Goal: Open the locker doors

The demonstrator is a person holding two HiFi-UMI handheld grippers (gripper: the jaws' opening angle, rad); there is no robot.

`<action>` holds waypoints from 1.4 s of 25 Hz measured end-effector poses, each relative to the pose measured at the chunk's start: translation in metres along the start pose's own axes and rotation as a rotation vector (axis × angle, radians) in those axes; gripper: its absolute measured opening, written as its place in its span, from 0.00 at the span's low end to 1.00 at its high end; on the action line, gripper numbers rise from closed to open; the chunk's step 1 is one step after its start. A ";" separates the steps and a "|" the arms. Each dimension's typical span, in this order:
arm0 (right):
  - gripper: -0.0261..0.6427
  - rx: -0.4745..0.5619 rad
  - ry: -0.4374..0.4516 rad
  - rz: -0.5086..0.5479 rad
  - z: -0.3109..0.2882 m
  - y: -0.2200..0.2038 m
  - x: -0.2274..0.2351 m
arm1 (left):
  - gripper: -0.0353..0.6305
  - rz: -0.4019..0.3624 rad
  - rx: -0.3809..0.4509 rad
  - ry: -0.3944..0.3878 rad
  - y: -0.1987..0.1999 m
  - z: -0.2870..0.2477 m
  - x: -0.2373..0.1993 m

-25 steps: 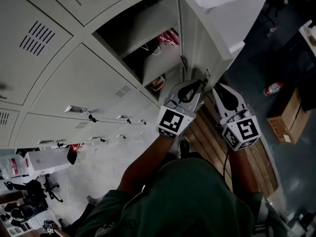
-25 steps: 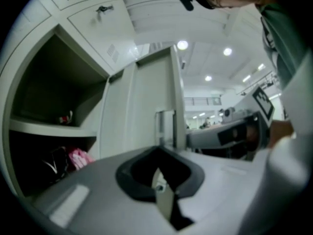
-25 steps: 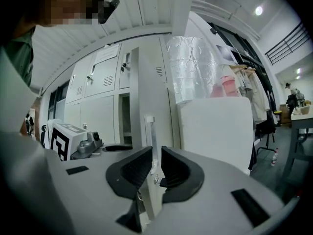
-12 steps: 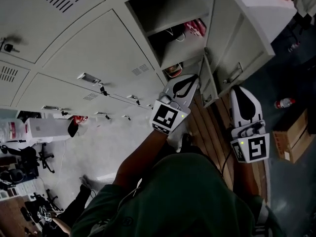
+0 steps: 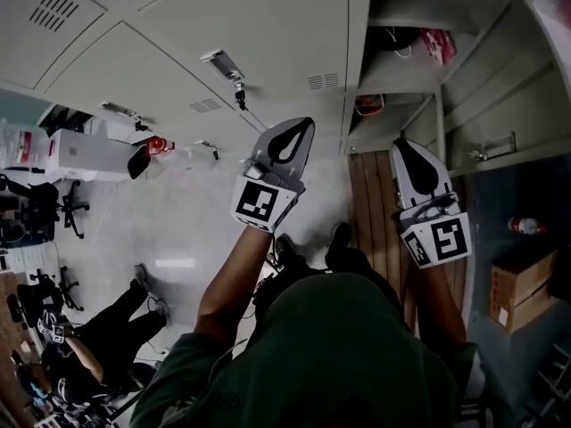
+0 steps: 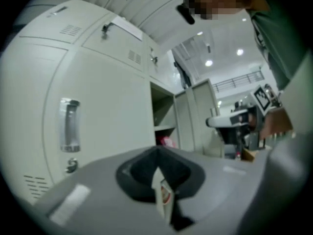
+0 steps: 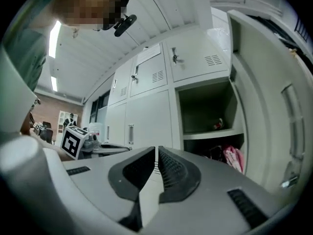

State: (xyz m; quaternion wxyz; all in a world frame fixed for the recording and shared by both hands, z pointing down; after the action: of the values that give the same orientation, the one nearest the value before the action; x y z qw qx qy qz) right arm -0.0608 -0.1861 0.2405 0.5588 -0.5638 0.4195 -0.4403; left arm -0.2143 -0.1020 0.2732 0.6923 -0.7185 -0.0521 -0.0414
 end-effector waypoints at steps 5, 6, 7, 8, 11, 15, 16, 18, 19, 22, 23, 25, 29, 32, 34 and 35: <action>0.07 0.010 0.070 -0.004 -0.034 -0.018 -0.037 | 0.05 0.011 -0.024 0.123 -0.017 0.064 -0.046; 0.07 0.015 0.076 -0.001 -0.040 -0.021 -0.044 | 0.05 0.013 -0.024 0.143 -0.021 0.077 -0.055; 0.07 0.020 0.079 0.002 -0.047 -0.026 -0.052 | 0.05 0.009 -0.025 0.157 -0.024 0.090 -0.064; 0.07 0.023 0.079 0.002 -0.052 -0.030 -0.060 | 0.05 0.004 -0.026 0.168 -0.029 0.103 -0.072; 0.07 0.015 0.082 -0.005 -0.067 -0.044 -0.084 | 0.05 -0.005 -0.035 0.194 -0.044 0.139 -0.094; 0.07 -0.007 0.081 0.017 -0.084 -0.065 -0.114 | 0.05 0.001 -0.041 0.220 -0.070 0.181 -0.121; 0.07 -0.015 0.079 0.025 -0.087 -0.071 -0.122 | 0.05 0.003 -0.041 0.223 -0.076 0.191 -0.126; 0.07 -0.032 0.071 0.034 -0.090 -0.082 -0.137 | 0.05 0.014 -0.041 0.228 -0.089 0.211 -0.136; 0.07 -0.037 0.066 0.034 -0.092 -0.087 -0.144 | 0.05 0.023 -0.041 0.230 -0.096 0.221 -0.140; 0.07 -0.038 0.036 0.029 -0.098 -0.103 -0.161 | 0.05 0.048 -0.041 0.228 -0.117 0.246 -0.152; 0.07 -0.037 0.024 0.029 -0.099 -0.109 -0.166 | 0.05 0.056 -0.041 0.224 -0.124 0.253 -0.154; 0.07 -0.041 0.004 0.030 -0.099 -0.124 -0.175 | 0.05 0.070 -0.046 0.210 -0.140 0.266 -0.155; 0.07 -0.073 -0.019 0.023 -0.099 -0.159 -0.183 | 0.05 0.076 -0.088 0.196 -0.169 0.283 -0.154; 0.07 -0.110 -0.024 0.009 -0.108 -0.200 -0.181 | 0.05 0.100 -0.110 0.204 -0.202 0.284 -0.159; 0.07 -0.131 -0.022 -0.007 -0.119 -0.240 -0.182 | 0.05 0.121 -0.120 0.213 -0.234 0.283 -0.162; 0.07 -0.139 -0.020 -0.016 -0.125 -0.262 -0.183 | 0.05 0.127 -0.123 0.215 -0.253 0.281 -0.163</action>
State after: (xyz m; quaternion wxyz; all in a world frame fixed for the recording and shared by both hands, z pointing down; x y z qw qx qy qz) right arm -0.2343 -0.0358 0.4960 0.5188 -0.6090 0.4389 -0.4090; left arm -0.4132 0.1851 0.4915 0.6497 -0.7529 0.0706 -0.0772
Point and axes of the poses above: the fingertips, and each gripper's own axes: z backward along the fingers, x to its right, y out of its top, the point moved 3 cm from there along z, backward along the fingers, and after that the axes turned 3 degrees about -y, right-handed, at the moved point
